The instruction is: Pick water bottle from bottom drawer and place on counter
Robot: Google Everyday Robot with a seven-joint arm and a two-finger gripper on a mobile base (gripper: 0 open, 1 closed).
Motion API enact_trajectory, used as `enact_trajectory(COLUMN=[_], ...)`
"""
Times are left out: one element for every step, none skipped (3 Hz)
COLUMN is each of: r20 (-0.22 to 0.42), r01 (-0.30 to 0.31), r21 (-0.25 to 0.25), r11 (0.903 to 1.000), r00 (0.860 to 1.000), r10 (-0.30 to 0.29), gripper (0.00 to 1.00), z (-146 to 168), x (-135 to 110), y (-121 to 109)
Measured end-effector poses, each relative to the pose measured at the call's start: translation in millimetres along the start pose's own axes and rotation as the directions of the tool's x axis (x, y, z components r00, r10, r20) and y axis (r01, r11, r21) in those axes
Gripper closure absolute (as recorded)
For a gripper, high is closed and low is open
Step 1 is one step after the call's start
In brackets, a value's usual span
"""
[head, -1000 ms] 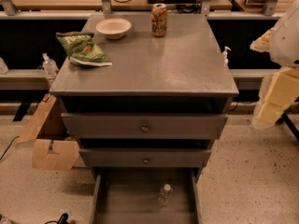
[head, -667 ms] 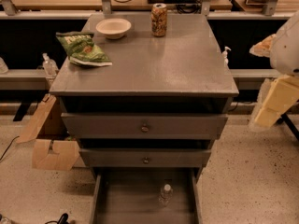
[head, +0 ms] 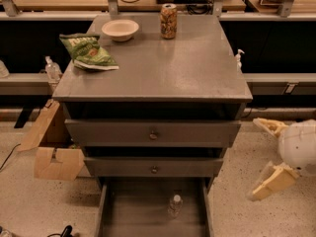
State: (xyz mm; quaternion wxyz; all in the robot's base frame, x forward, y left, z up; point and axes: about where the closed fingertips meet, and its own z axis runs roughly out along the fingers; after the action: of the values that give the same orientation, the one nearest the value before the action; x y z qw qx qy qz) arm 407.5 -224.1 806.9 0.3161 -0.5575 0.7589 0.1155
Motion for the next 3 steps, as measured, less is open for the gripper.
enact_trajectory(r20=[0.203,0.342,0.341], r01=[-0.079,-0.084,-0.019], r21=[0.099,0.196,0.228], r11=[0.9919,0.977,0.9735], r00=[0.977,0.94,0.938], r10=[0.057,0.013,-0.062], gripper=[0.0,0.0,0.0], z=[24,20,21], x=[24,45,51], y=[-11,-21,-19])
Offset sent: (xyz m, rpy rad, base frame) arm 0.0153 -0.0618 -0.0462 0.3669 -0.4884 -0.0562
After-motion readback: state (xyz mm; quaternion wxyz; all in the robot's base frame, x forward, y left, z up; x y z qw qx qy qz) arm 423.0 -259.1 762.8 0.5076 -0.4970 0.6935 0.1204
